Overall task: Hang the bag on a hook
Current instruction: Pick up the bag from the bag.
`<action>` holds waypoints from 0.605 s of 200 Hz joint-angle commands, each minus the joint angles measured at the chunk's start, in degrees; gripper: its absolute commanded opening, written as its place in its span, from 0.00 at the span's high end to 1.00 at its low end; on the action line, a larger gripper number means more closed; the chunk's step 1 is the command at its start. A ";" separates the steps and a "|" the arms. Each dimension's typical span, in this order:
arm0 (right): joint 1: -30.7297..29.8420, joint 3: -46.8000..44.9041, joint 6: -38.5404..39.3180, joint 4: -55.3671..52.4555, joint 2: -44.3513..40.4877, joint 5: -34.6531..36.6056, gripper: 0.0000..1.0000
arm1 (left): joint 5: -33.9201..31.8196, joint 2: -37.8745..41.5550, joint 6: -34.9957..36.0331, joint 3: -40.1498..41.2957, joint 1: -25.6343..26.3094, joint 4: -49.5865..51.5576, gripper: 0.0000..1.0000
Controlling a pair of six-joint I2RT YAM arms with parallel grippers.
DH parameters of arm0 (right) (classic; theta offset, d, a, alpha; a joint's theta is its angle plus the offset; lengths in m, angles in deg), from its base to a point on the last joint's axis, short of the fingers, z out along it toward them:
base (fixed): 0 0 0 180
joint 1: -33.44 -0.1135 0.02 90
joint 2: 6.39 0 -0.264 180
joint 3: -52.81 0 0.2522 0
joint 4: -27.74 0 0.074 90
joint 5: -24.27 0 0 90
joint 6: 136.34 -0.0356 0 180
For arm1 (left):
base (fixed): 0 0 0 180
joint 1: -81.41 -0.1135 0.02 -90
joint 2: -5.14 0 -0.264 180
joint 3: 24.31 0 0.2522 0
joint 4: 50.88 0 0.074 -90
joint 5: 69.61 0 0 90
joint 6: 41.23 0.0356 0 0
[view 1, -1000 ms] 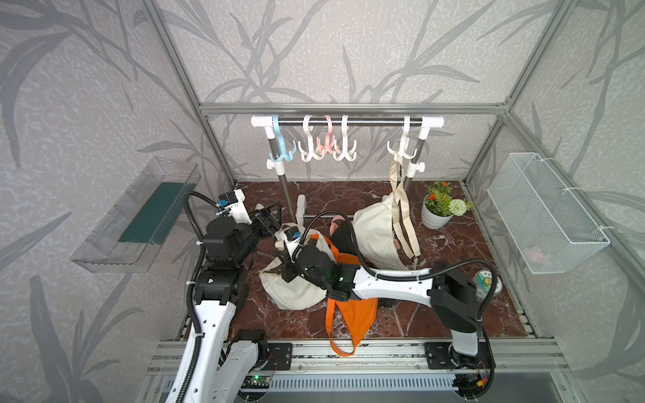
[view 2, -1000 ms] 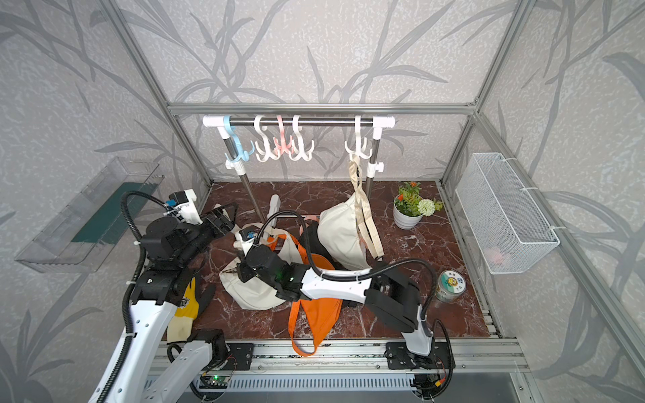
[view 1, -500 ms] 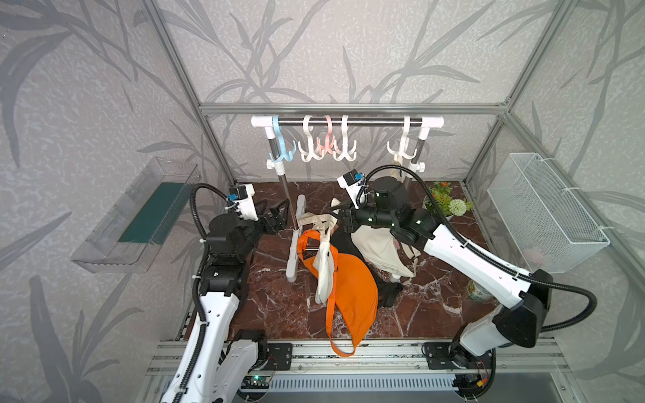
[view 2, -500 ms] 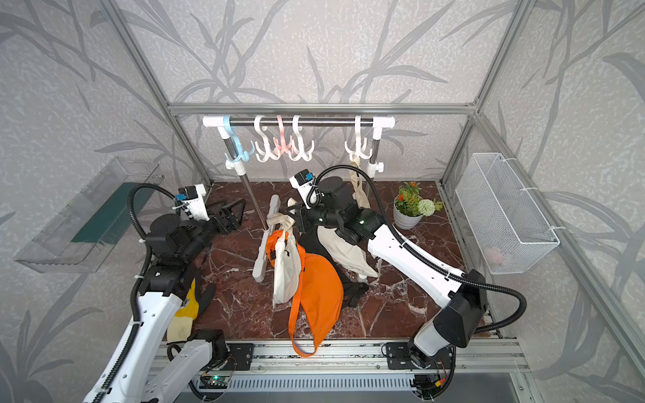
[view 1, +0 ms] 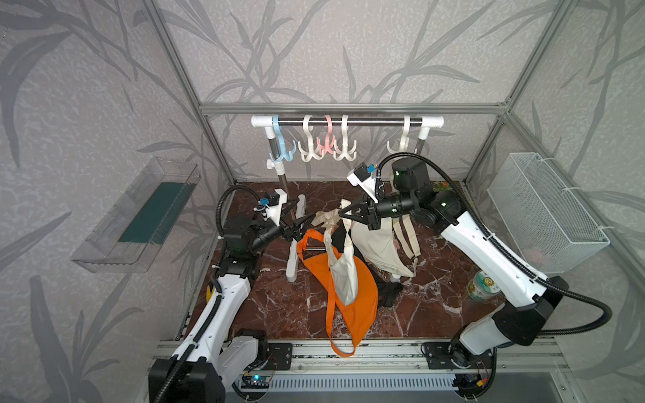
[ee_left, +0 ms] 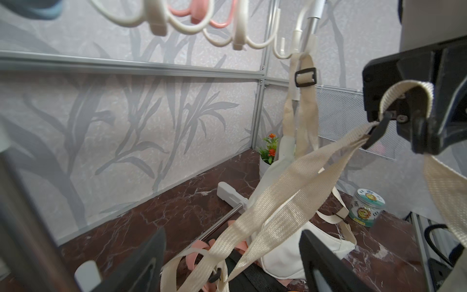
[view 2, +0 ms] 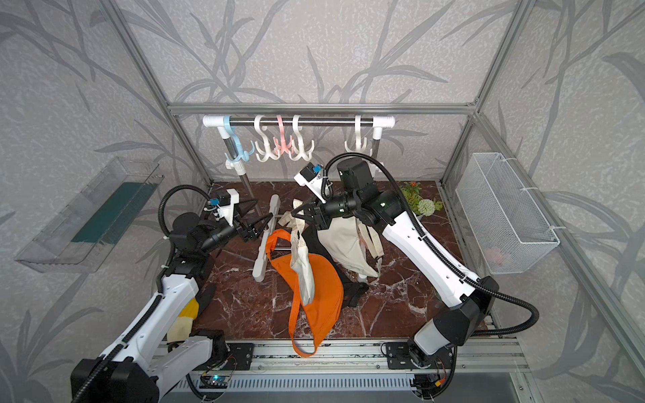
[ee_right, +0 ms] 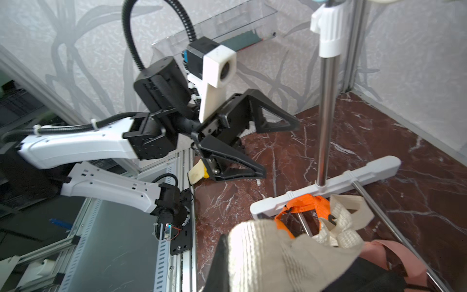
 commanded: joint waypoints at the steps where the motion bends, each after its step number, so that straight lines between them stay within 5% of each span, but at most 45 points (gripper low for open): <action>1: 0.25 0.93 2.38 -1.22 -0.64 -6.28 1.00 | 5.15 -3.33 5.41 0.00 3.22 -7.11 0.15; 91: 0.23 0.76 2.50 -1.50 -0.22 -7.72 1.00 | 11.04 -14.97 3.24 -2.99 9.79 -14.67 0.16; 121: 0.23 -0.06 1.92 -0.82 -0.31 -9.48 1.00 | 7.60 -18.78 3.52 -5.14 10.93 -14.72 0.29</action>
